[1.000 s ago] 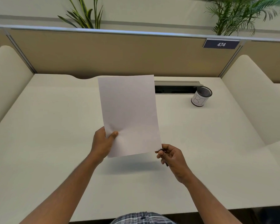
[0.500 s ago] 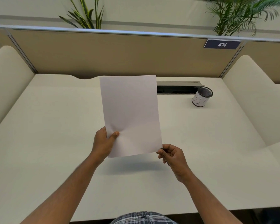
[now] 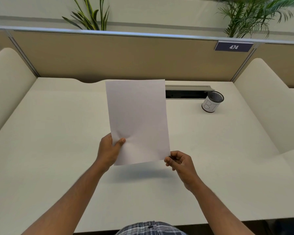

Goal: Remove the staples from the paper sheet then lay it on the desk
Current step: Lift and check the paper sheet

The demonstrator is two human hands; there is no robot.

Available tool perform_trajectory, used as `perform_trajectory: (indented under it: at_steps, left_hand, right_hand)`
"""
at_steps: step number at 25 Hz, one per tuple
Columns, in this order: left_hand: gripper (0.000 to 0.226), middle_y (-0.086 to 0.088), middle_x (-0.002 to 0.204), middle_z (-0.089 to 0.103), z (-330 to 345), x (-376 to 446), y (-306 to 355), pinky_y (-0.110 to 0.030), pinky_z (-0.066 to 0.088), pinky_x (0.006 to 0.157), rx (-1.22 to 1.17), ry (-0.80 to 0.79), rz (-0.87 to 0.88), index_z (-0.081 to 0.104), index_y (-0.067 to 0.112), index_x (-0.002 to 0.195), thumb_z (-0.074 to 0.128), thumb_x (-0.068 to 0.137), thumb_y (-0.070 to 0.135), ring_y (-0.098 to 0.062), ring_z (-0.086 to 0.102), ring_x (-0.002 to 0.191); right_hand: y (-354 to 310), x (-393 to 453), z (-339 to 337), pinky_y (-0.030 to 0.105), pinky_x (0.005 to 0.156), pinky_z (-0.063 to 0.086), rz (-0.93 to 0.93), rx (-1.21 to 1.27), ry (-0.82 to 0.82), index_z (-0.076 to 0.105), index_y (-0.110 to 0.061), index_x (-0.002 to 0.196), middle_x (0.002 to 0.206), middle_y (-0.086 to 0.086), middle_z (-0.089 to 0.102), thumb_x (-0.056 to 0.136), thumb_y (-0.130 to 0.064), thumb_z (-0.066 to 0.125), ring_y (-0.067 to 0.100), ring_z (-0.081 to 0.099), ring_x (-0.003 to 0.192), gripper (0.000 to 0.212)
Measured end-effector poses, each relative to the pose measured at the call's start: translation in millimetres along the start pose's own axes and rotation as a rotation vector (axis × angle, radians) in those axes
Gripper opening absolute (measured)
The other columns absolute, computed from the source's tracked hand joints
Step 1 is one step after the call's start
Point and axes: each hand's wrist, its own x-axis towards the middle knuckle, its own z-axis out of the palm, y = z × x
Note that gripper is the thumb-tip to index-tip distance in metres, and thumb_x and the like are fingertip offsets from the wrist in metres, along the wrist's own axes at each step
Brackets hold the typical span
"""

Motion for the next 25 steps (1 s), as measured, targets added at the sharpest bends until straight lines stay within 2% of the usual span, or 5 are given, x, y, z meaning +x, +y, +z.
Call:
perform_trajectory:
  at_steps: [7, 12, 16, 20, 25]
  left_hand:
    - [0.026, -0.003, 0.110, 0.073, 3, 1, -1, -0.041, 0.058, 0.084, -0.004, 0.007, 0.001, 0.066, 0.015, 0.118, 0.068, 0.092, 0.017, -0.024, 0.070, 0.097]
    - [0.028, -0.004, 0.110, 0.072, 0, 6, -1, -0.037, 0.057, 0.080, -0.008, 0.037, 0.005, 0.066, 0.011, 0.119, 0.068, 0.092, 0.017, -0.024, 0.069, 0.096]
    - [0.025, -0.003, 0.108, 0.073, -2, 7, -2, -0.034, 0.055, 0.078, -0.039, 0.047, -0.007, 0.067, 0.014, 0.117, 0.068, 0.092, 0.015, -0.023, 0.070, 0.095]
    - [0.024, -0.002, 0.107, 0.073, -1, 8, -5, -0.037, 0.056, 0.079, -0.061, 0.052, -0.026, 0.067, 0.014, 0.116, 0.068, 0.092, 0.015, -0.025, 0.070, 0.096]
    - [0.020, -0.001, 0.106, 0.074, -1, 7, -5, -0.040, 0.057, 0.082, -0.080, 0.056, -0.023, 0.067, 0.018, 0.112, 0.068, 0.092, 0.015, -0.024, 0.070, 0.096]
  right_hand:
    - [0, 3, -2, 0.013, 0.058, 0.046, -0.037, 0.057, 0.018, 0.074, -0.004, 0.089, 0.074, 0.004, 0.071, 0.078, -0.017, 0.085, 0.012, 0.064, 0.065, 0.020]
    - [5, 5, -5, 0.025, 0.063, 0.047, 0.029, 0.026, -0.018, 0.074, -0.015, 0.111, 0.095, 0.012, 0.077, 0.072, -0.043, 0.085, 0.012, 0.066, 0.080, 0.050]
    - [19, 8, -12, 0.022, 0.068, 0.049, 0.071, 0.042, 0.086, 0.072, -0.017, 0.114, 0.100, 0.003, 0.077, 0.087, -0.025, 0.081, 0.014, 0.067, 0.087, 0.030]
    - [43, 15, -25, 0.026, 0.085, 0.049, 0.078, -0.508, 0.293, 0.066, -0.023, 0.120, 0.110, -0.010, 0.070, 0.085, -0.033, 0.081, 0.010, 0.066, 0.101, 0.039]
    - [75, 14, -42, 0.034, 0.079, 0.048, -0.014, -0.940, 0.370, 0.070, -0.024, 0.117, 0.111, -0.006, 0.063, 0.077, -0.028, 0.086, 0.022, 0.060, 0.105, 0.043]
